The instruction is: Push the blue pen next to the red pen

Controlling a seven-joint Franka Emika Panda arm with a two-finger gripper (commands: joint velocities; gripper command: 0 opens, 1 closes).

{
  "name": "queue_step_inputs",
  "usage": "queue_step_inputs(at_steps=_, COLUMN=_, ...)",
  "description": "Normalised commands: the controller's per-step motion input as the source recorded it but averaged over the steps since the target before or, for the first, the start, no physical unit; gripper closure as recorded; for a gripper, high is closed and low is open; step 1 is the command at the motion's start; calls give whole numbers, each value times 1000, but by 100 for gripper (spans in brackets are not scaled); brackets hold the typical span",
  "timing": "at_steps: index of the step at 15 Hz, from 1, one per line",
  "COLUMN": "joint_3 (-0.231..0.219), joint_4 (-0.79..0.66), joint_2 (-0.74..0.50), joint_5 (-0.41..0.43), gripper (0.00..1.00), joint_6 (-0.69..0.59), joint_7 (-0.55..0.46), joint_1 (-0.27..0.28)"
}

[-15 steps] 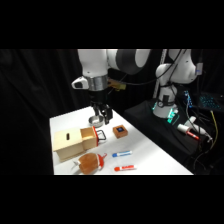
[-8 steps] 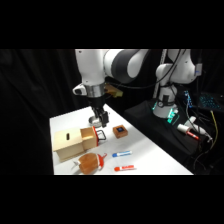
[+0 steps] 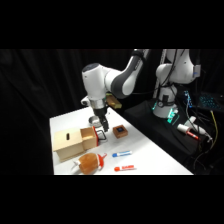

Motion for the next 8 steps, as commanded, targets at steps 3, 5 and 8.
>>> queue_step_inputs(at_steps=3, joint_3=-23, joint_4=-139, joint_2=169, joint_5=119, gripper=0, joint_6=338, joint_7=193, joint_1=30)
queue_step_inputs(at_steps=5, joint_3=-24, joint_4=-113, joint_2=159, joint_5=137, gripper=0, joint_6=336, joint_7=147, joint_1=53)
queue_step_inputs(at_steps=8, joint_3=-22, joint_4=-88, joint_2=133, joint_5=159, gripper=0, joint_6=331, joint_7=91, joint_1=52)
